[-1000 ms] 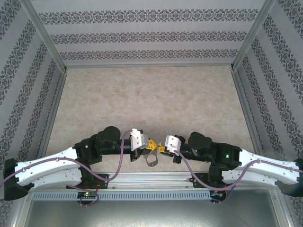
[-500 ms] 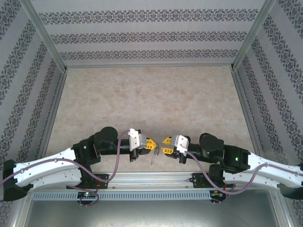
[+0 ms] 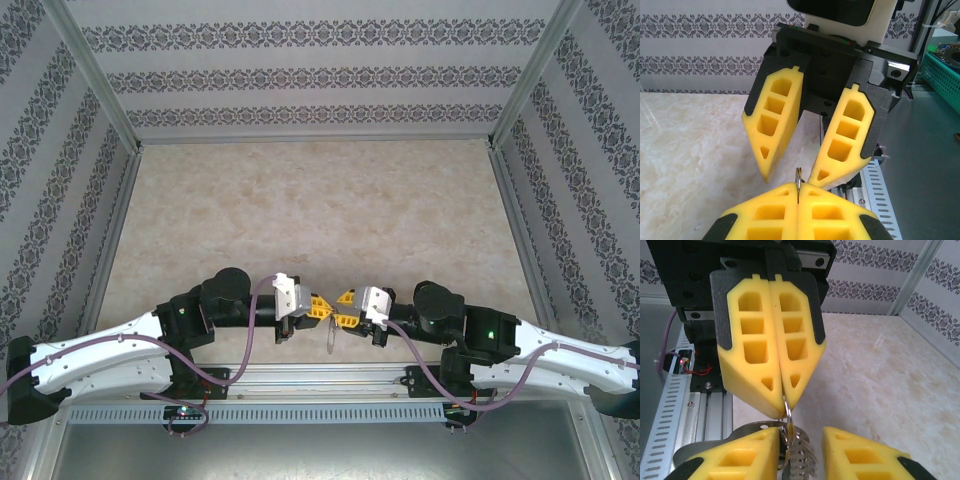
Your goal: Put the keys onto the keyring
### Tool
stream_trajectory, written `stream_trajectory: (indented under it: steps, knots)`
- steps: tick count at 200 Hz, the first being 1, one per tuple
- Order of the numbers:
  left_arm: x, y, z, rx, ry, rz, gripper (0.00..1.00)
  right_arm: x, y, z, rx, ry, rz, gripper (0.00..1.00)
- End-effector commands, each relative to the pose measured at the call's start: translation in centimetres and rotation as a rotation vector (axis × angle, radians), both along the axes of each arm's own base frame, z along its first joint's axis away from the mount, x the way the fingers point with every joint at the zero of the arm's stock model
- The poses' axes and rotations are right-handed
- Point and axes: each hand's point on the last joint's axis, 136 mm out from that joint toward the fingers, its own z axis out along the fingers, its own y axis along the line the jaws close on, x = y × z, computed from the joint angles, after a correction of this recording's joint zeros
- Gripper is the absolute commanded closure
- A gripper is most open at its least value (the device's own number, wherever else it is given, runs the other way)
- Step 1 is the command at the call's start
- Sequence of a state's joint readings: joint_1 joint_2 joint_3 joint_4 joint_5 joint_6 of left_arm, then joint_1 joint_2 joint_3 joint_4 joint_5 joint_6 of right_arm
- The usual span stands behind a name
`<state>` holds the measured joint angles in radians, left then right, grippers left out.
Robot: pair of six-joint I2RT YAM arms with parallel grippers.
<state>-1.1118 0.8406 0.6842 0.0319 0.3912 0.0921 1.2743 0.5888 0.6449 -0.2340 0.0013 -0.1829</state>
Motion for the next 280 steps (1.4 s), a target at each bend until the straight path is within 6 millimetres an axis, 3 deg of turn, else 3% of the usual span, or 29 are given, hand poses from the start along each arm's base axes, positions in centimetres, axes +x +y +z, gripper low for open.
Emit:
stream_trajectory:
  steps: [1, 23, 44, 77, 96, 132, 186, 204, 241, 280]
  knots:
    - [-0.7, -0.3, 1.5, -0.064, -0.01, -0.034, 1.0, -0.6, 0.5, 0.2, 0.026, 0.007, 0.034, 0.77]
    - [-0.7, -0.3, 1.6, -0.065, -0.012, -0.034, 1.0, -0.7, 0.6, -0.1, 0.012, 0.01, 0.039, 0.92]
    - [-0.7, -0.3, 1.6, -0.064, -0.015, -0.033, 1.0, -0.7, 0.6, -0.2, 0.006, 0.01, 0.041, 1.0]
    - [-0.1, 0.0, 0.8, -0.01, -0.018, 0.003, 1.0, -0.4, 0.2, 0.0, -0.002, 0.001, 0.016, 1.0]
    - [0.8, 0.4, -0.5, 0.088, -0.024, 0.049, 0.87, 0.2, -0.3, -0.1, -0.026, -0.014, -0.019, 1.0]
    - [2.3, 0.8, -2.8, 0.244, -0.024, 0.12, 0.77, 1.2, -0.6, -1.3, -0.151, -0.025, -0.061, 1.0]
    - [2.6, -0.3, -3.4, 0.271, -0.017, 0.103, 0.72, 1.4, 0.2, -2.1, -0.236, -0.014, -0.046, 1.0]
    - [2.7, -0.4, -3.5, 0.277, -0.018, 0.103, 0.74, 1.3, 0.4, -1.8, -0.224, -0.014, -0.036, 1.0]
    - [2.5, -0.4, -3.3, 0.27, -0.018, 0.094, 1.0, 1.3, 0.5, -2.0, -0.229, -0.006, -0.031, 1.0]
    - [2.0, -0.3, -2.6, 0.226, -0.019, 0.079, 1.0, 1.3, 0.4, -2.0, -0.221, -0.002, -0.034, 1.0]
